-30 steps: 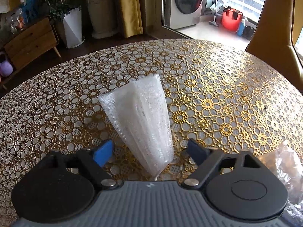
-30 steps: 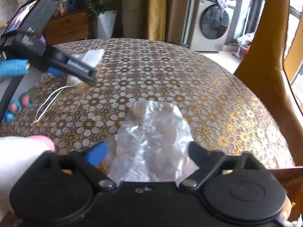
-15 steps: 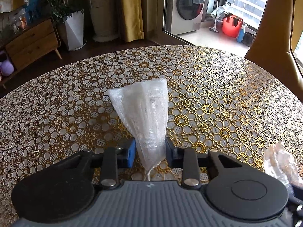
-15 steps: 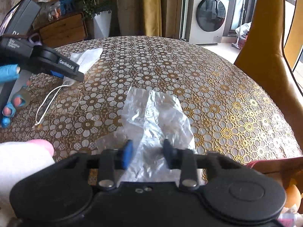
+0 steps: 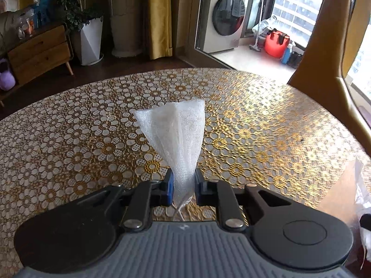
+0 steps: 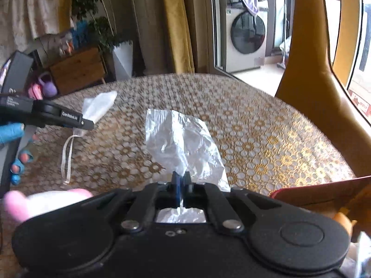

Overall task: Organize soft objects
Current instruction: 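Grasp the white mesh bag with the left gripper while the right gripper grasps the clear plastic bag, then carry the mesh bag and plastic bag in both grippers over the red box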

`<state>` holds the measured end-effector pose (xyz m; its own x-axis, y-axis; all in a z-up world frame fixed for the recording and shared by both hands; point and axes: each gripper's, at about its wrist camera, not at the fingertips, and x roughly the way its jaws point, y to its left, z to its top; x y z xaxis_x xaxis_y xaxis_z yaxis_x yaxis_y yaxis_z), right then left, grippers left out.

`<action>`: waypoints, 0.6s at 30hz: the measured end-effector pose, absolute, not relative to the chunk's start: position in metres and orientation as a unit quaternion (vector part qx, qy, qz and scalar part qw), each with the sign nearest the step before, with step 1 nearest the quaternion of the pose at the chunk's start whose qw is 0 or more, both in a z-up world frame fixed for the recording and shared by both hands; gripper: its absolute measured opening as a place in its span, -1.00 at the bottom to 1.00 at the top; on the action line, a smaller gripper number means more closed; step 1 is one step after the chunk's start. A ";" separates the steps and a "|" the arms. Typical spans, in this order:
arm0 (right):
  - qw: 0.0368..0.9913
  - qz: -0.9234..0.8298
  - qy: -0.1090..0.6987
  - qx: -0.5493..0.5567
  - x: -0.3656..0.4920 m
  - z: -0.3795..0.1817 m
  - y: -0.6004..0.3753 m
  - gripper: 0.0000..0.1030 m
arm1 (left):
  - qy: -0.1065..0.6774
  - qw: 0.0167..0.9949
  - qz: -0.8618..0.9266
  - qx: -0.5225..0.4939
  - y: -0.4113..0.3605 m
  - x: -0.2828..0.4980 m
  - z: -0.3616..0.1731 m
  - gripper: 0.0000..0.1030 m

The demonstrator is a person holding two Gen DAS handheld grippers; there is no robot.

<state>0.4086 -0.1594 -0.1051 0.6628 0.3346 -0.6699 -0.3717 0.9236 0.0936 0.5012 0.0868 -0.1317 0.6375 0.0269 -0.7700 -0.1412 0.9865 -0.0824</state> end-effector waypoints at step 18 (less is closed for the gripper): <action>0.927 0.236 0.290 0.006 0.296 0.023 -0.228 -0.98 | 0.392 0.918 -0.047 -0.042 0.024 0.381 -0.012 -0.67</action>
<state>0.2961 -0.2281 0.0229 0.7203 0.4411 -0.5354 -0.4343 0.8886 0.1478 0.3815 0.0238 -0.0124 0.6877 -0.1199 -0.7160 0.0535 0.9920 -0.1147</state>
